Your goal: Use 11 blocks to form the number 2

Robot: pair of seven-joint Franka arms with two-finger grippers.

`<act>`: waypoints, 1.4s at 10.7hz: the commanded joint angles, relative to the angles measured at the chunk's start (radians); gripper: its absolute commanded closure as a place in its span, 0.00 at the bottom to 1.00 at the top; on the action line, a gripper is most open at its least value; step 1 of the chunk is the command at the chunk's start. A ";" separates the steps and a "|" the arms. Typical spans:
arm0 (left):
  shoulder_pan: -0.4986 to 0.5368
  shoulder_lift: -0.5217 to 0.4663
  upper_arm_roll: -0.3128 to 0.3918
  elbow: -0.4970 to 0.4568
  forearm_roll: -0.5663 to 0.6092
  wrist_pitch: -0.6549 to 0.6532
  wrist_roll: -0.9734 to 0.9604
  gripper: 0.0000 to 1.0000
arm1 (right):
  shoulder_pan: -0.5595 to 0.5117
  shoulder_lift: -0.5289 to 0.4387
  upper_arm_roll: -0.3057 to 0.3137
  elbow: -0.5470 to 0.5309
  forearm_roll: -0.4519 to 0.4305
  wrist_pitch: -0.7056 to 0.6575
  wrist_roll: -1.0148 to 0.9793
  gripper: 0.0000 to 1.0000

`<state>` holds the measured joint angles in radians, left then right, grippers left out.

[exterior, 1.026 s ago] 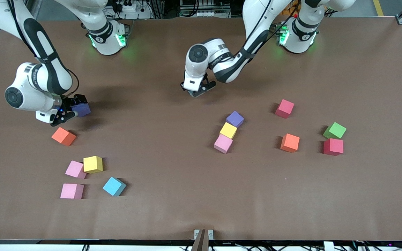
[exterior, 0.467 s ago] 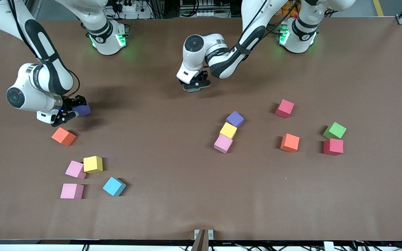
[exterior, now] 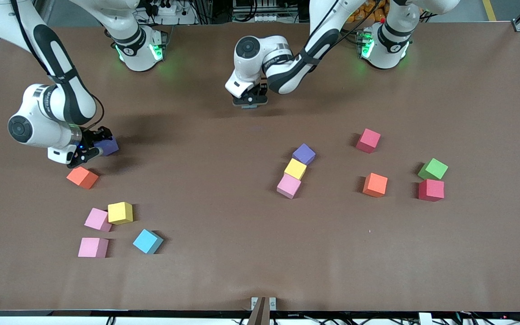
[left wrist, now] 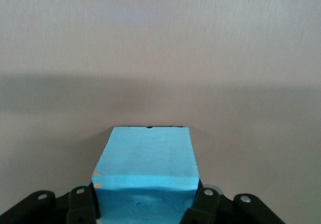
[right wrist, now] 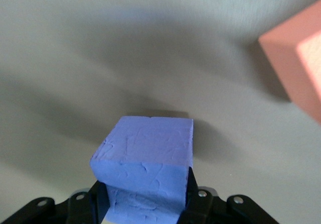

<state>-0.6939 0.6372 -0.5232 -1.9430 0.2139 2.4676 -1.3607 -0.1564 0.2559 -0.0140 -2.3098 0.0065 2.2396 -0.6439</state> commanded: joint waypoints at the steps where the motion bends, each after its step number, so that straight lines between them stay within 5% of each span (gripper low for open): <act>1: 0.004 -0.019 -0.026 -0.028 0.002 -0.071 -0.005 0.49 | 0.047 -0.009 0.002 0.085 0.053 -0.081 0.009 0.76; 3: 0.002 -0.021 -0.029 -0.030 0.002 -0.076 -0.003 0.43 | 0.081 -0.014 0.003 0.102 0.131 -0.101 0.010 0.76; 4: 0.002 -0.021 -0.031 -0.030 0.001 -0.076 -0.006 0.15 | 0.109 -0.014 0.003 0.102 0.169 -0.101 0.018 0.76; 5: 0.002 -0.024 -0.029 -0.030 0.001 -0.078 -0.014 0.00 | 0.135 -0.015 0.005 0.102 0.177 -0.101 0.051 0.76; 10: 0.027 -0.082 -0.029 -0.024 0.001 -0.081 -0.012 0.00 | 0.173 -0.018 0.141 0.109 0.244 -0.092 0.079 0.74; 15: 0.112 -0.284 -0.029 -0.027 -0.085 -0.134 -0.014 0.00 | 0.172 -0.026 0.349 0.109 0.228 -0.066 0.031 0.76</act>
<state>-0.6217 0.4411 -0.5471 -1.9419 0.1531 2.3810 -1.3695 0.0226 0.2498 0.2805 -2.1949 0.2321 2.1710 -0.5830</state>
